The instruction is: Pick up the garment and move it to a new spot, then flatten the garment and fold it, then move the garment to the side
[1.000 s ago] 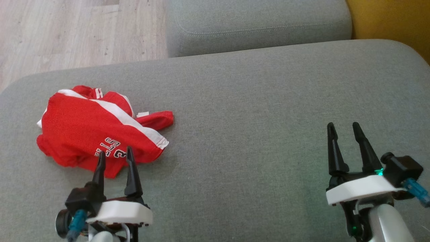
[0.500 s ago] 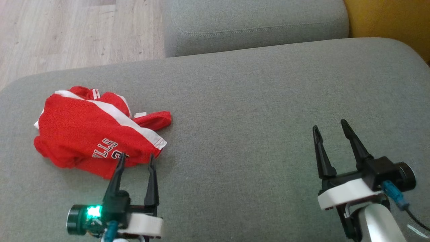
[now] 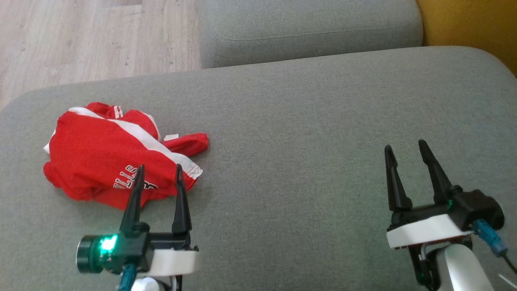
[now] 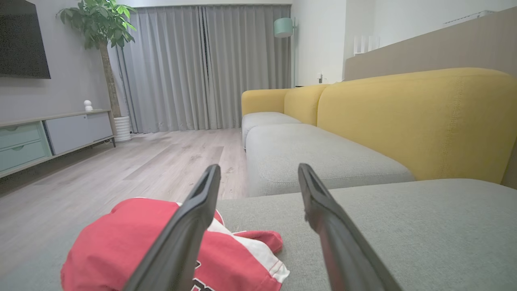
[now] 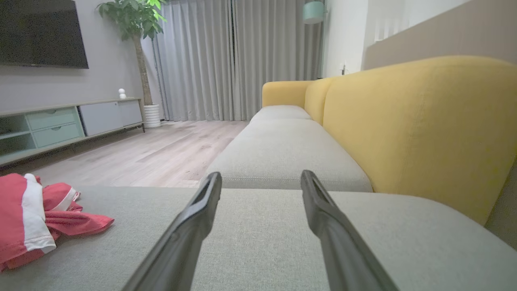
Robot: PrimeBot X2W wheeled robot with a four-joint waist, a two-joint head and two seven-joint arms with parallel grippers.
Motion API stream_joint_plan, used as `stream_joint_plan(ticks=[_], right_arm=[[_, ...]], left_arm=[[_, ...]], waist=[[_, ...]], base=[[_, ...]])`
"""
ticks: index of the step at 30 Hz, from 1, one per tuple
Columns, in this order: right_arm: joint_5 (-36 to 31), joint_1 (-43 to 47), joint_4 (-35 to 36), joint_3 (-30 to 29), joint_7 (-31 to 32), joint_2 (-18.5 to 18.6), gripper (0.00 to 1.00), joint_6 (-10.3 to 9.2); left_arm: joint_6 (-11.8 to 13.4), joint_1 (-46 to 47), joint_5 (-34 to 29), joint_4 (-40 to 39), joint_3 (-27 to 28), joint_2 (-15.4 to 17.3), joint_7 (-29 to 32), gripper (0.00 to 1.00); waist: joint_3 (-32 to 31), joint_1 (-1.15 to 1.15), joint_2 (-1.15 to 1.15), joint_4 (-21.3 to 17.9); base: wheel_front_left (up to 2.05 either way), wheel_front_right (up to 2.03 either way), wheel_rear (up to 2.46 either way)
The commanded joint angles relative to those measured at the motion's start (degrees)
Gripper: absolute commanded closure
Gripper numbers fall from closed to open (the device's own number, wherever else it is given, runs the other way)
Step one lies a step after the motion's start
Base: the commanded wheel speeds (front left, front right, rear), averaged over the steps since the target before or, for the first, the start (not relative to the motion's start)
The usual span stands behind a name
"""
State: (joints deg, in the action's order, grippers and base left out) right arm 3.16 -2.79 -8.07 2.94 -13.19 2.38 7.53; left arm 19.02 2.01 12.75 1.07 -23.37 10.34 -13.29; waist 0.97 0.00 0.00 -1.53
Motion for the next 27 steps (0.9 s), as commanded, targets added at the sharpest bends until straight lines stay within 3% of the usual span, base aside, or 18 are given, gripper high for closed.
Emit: stream_joint_plan(ticks=[1,5,12,27], right_arm=[[0.96,-1.48,1.00,1.04,-0.98,0.48,0.00,-0.04],[7.96,-0.69,-4.29,1.37,-1.66,0.50,0.00,-0.04],[7.88,-1.75,-7.26,2.73,-1.81,0.50,0.00,-0.04],[5.12,-1.85,-6.59,3.46,-1.81,0.50,0.00,-0.04]], left_arm=[[-0.42,0.70,-0.58,-2.08,2.47,-0.06,-0.88,0.00],[-3.24,-1.21,-1.44,-0.78,4.61,-1.79,-1.56,0.00],[-8.10,-2.15,-1.96,2.23,8.96,-4.72,-1.71,0.00],[-12.37,-2.20,-4.63,2.98,13.46,-7.12,-1.71,0.00]], waist=[[-0.06,0.00,0.00,0.01],[-0.22,0.00,0.00,0.01],[-0.42,0.00,0.00,-0.05],[-0.80,0.00,0.00,1.14]], base=[[0.00,0.00,0.00],[0.00,0.00,0.00],[0.00,0.00,0.00],[0.00,0.00,0.00]])
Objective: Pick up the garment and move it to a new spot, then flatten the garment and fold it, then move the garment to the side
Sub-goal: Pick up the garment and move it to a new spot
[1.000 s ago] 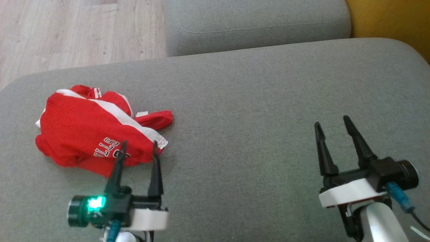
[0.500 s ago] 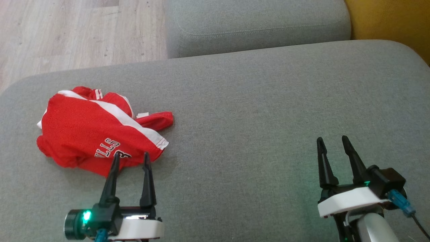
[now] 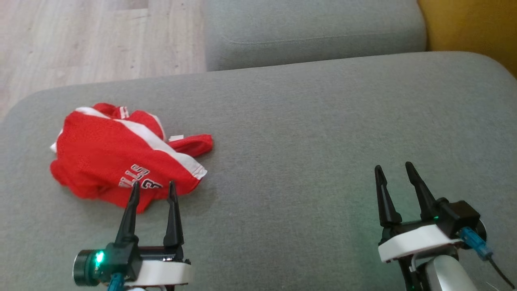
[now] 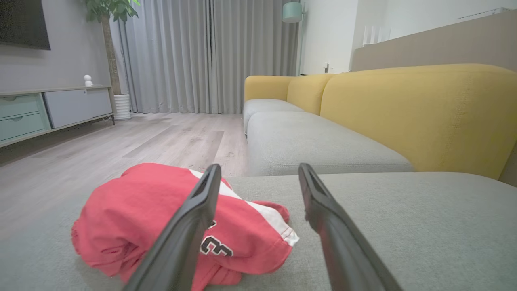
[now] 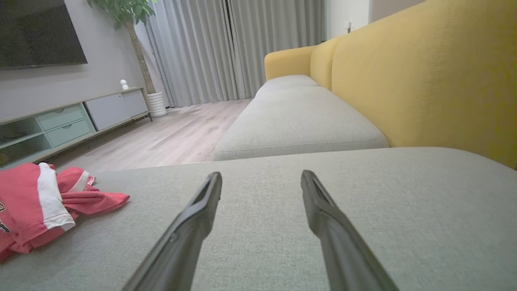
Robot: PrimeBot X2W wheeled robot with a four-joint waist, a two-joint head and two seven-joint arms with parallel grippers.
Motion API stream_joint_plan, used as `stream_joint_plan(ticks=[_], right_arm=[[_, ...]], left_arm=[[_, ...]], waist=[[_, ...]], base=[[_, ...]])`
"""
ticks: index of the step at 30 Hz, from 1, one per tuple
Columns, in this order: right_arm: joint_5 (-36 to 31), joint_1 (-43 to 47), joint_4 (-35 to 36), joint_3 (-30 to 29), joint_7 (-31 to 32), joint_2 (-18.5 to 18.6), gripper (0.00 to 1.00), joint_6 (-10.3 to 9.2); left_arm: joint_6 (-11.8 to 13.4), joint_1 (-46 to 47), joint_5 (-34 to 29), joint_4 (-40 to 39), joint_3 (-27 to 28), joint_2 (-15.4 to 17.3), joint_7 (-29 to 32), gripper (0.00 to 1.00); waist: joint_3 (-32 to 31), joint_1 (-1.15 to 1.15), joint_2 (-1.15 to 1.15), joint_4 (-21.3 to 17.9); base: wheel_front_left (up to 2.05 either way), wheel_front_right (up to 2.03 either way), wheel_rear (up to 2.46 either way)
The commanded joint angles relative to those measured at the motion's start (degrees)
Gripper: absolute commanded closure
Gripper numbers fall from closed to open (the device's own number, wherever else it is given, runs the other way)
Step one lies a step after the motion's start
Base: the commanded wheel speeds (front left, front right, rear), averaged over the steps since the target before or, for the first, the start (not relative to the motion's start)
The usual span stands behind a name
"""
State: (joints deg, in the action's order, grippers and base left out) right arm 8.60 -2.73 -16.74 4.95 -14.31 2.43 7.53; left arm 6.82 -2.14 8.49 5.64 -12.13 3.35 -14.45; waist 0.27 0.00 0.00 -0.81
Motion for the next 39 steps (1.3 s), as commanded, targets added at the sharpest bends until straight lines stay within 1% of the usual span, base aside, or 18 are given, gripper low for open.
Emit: stream_joint_plan(ticks=[1,7,14,19,23,28,32,35,37,38,39], right_arm=[[-0.45,-1.70,2.25,1.49,-0.69,0.44,0.00,-0.04],[-0.57,-0.18,2.59,3.36,-0.69,0.44,0.00,-0.04],[0.06,0.80,2.53,7.40,-0.69,0.44,0.00,-0.04],[1.08,1.64,2.01,9.91,-0.69,0.44,0.00,-0.04],[1.83,2.21,1.54,11.51,-0.69,0.44,0.00,-0.04],[2.94,2.75,1.22,12.97,-0.69,0.44,0.00,-0.04],[2.98,2.54,1.62,13.31,-0.69,0.44,0.00,-0.04],[2.08,1.40,2.34,12.75,-0.69,0.44,0.00,-0.04],[1.37,0.34,2.90,12.05,-0.69,0.44,0.00,-0.04],[1.37,0.34,2.90,12.05,-0.69,0.44,0.00,-0.04],[1.08,-0.20,3.25,11.51,-0.69,0.44,0.00,-0.04]], left_arm=[[-0.27,2.00,-0.54,-1.48,2.35,-0.18,-0.55,0.00],[-0.47,1.43,-0.98,-0.60,3.85,-0.35,-0.55,0.00],[-0.61,-0.26,-1.66,-0.81,6.34,-0.41,-0.55,0.00],[-0.48,-1.69,-2.06,-1.30,7.33,-0.44,-0.55,0.00],[-0.60,-2.61,-1.90,-1.45,8.24,-0.45,-0.55,0.00],[-0.91,-3.49,-1.90,-1.98,9.06,-0.46,-0.55,0.00],[-1.46,-3.15,-2.64,-2.53,9.58,-0.43,-0.55,0.00],[-3.12,-0.25,-3.36,-2.05,10.17,0.76,-0.55,0.00],[-4.37,2.90,-3.81,-1.05,10.50,2.48,-0.55,0.00],[-4.37,2.90,-3.81,-1.05,10.50,2.48,-0.55,0.00],[-5.20,4.86,-3.95,-0.08,10.52,3.50,-0.55,0.00]], waist=[[-0.20,0.00,0.00,1.03],[-1.33,0.00,0.00,6.39],[-2.75,0.00,0.00,12.43],[-3.68,0.00,0.00,15.96],[-4.32,0.00,0.00,17.85],[-4.54,0.00,0.00,18.76],[-3.29,0.00,0.00,17.87],[-0.52,0.00,0.00,16.06],[1.61,0.00,0.00,14.81],[1.61,0.00,0.00,14.81],[2.77,0.00,0.00,14.18]], base=[[0.00,0.00,0.00],[0.00,0.00,0.00],[0.00,0.00,0.00],[0.00,0.00,0.00],[0.00,0.00,0.00],[0.00,0.00,0.00],[0.00,0.00,0.00],[0.00,0.00,0.00],[0.00,0.00,0.00],[0.00,0.00,0.00],[0.00,0.00,0.00]])
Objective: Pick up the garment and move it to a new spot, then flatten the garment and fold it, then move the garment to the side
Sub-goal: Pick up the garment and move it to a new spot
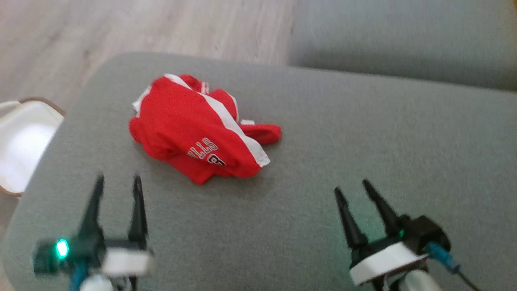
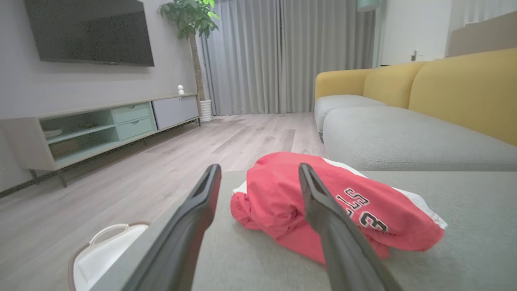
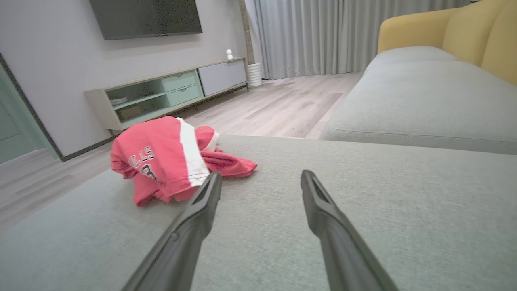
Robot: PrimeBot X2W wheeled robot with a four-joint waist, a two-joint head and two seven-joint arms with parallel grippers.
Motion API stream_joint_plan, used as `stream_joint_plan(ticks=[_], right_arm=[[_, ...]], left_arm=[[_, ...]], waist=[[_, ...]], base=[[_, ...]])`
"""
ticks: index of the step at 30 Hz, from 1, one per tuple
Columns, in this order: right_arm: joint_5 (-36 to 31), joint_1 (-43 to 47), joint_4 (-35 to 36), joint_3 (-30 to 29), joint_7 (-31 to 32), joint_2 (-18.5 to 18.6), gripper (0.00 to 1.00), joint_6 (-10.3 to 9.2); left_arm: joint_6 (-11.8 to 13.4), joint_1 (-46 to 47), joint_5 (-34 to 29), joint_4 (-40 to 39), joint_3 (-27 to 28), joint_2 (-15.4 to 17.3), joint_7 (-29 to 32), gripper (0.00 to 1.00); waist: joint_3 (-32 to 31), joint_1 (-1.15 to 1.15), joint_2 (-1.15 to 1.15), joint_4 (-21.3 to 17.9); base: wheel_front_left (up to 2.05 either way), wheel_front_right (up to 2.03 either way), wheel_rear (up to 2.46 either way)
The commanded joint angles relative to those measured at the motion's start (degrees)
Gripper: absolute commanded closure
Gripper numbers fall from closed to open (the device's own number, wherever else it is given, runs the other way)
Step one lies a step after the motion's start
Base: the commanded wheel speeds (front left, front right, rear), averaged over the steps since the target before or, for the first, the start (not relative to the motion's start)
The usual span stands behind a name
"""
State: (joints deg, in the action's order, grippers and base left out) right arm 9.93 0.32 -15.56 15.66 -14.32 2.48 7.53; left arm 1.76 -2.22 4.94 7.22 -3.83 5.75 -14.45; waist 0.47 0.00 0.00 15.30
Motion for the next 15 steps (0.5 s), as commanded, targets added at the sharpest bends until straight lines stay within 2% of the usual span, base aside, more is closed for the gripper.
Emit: stream_joint_plan(ticks=[1,4,8,15], right_arm=[[-0.47,-3.69,2.44,0.12,-0.68,0.40,0.00,-0.04],[-1.11,-4.98,3.49,-1.75,-0.68,0.40,0.00,-0.04],[-2.13,-6.80,4.34,-3.32,-0.68,0.40,0.00,-0.04],[-1.91,-9.74,5.47,-4.77,-0.68,0.40,0.00,-0.04]], left_arm=[[-0.95,7.15,-0.58,-0.44,2.09,2.10,-0.44,0.00],[-3.80,15.55,-0.16,3.50,2.12,5.26,2.96,0.00],[-7.35,27.81,1.70,10.30,1.41,9.51,10.97,0.00],[-9.15,42.46,7.19,23.32,-2.71,14.67,26.30,0.00]], waist=[[3.56,0.00,0.00,-2.42],[6.87,0.00,0.00,-4.01],[10.82,0.00,0.00,-6.31],[15.79,0.00,0.00,-10.25]], base=[[0.00,0.00,0.00],[0.00,0.00,0.00],[0.00,0.00,0.00],[0.00,0.00,0.00]])
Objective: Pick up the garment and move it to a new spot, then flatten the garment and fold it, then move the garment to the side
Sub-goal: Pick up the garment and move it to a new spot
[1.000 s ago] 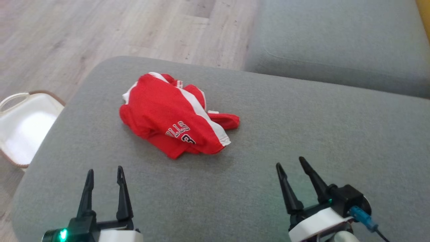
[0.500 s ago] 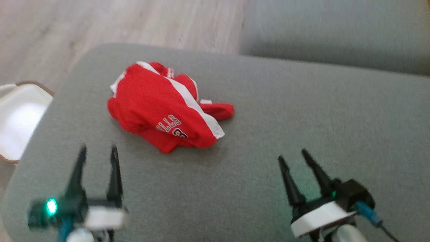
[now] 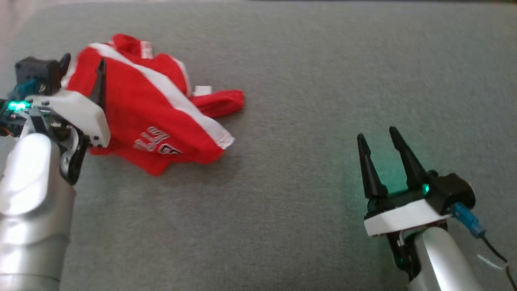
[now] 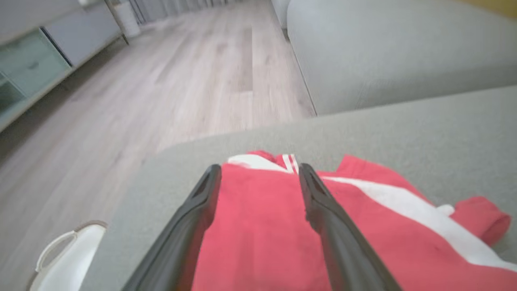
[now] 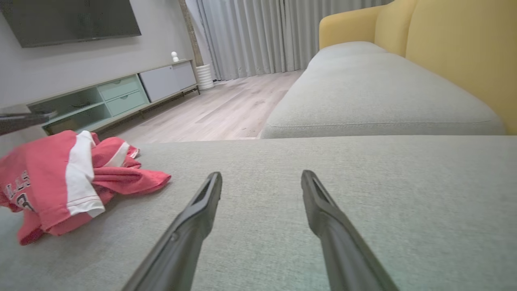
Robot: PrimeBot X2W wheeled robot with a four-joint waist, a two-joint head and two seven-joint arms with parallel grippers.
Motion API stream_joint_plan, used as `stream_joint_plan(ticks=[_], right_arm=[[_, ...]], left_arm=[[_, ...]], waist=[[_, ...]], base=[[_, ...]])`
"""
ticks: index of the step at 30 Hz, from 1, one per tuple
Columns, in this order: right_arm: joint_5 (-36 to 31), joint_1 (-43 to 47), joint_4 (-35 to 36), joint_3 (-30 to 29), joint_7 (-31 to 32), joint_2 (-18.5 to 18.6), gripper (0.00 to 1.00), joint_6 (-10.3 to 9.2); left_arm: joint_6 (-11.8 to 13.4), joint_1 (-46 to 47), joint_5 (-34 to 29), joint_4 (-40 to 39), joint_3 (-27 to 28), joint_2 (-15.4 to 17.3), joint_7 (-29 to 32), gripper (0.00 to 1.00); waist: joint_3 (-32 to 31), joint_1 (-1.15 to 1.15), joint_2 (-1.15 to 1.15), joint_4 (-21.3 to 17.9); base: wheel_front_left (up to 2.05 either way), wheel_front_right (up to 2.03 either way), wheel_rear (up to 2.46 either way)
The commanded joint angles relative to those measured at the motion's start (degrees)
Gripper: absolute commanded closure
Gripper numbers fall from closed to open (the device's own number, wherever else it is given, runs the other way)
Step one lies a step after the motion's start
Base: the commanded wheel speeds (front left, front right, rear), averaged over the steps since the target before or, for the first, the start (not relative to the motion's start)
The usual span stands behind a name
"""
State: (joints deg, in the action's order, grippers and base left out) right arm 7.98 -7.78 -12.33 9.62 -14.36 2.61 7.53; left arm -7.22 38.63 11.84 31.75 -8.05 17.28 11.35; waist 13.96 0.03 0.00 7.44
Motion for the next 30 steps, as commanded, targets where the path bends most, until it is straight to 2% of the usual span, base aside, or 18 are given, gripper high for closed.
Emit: stream_joint_plan(ticks=[1,4,9,10,11,12,16,20,25,30], right_arm=[[0.17,-1.93,2.34,1.28,-0.63,0.27,0.00,-0.04],[0.50,-2.59,2.59,1.17,-0.63,0.27,0.00,-0.04],[0.98,-3.24,2.59,0.83,-0.63,0.27,0.00,-0.04],[1.02,-3.31,2.54,0.82,-0.63,0.27,0.00,-0.04],[1.05,-3.38,2.48,0.82,-0.63,0.27,0.00,-0.04],[1.07,-3.45,2.41,0.82,-0.63,0.27,0.00,-0.04],[1.16,-3.54,2.10,0.80,-0.63,0.27,0.00,-0.04],[1.44,-3.13,1.66,0.79,-0.63,0.27,0.00,-0.04],[1.84,-2.21,1.04,1.02,-0.63,0.27,0.00,-0.04],[2.06,-1.21,0.48,1.20,-0.63,0.27,0.00,-0.04]], left_arm=[[-0.20,2.62,1.20,0.33,0.57,3.78,2.25,0.00],[-0.23,4.38,4.30,3.50,-2.87,5.60,5.96,0.00],[-0.25,5.00,9.19,6.70,-6.53,7.02,7.69,0.00],[-0.25,4.96,9.93,7.14,-7.29,7.23,7.89,0.25],[-0.25,5.02,10.54,7.40,-7.86,7.48,7.64,0.91],[-0.25,5.09,11.20,7.63,-8.13,7.65,7.05,1.00],[-0.25,5.88,12.13,7.97,-8.29,8.20,2.65,1.00],[0.45,7.10,12.15,6.64,-6.95,8.17,-4.44,1.00],[1.43,7.10,12.71,2.14,-5.31,7.34,-12.21,1.00],[2.75,5.10,13.33,-3.84,-4.27,6.55,-15.92,1.00]], waist=[[2.74,-0.03,0.00,-2.94],[3.63,-0.03,0.00,-4.21],[4.08,-0.03,0.00,-5.35],[4.03,-0.03,0.00,-5.47],[3.97,-0.03,0.00,-5.57],[3.83,-0.03,0.00,-5.64],[2.78,-0.03,0.00,-5.77],[0.97,-0.03,0.00,-5.53],[-1.92,-0.03,0.00,-4.99],[-4.48,-0.03,0.00,-4.50]], base=[[0.00,0.00,0.00],[0.00,0.00,0.00],[0.00,0.00,0.00],[0.00,0.00,0.00],[0.00,0.00,0.00],[0.00,0.00,0.00],[0.00,0.00,0.00],[0.00,0.00,0.00],[0.00,0.00,0.00],[0.00,0.00,0.00]])
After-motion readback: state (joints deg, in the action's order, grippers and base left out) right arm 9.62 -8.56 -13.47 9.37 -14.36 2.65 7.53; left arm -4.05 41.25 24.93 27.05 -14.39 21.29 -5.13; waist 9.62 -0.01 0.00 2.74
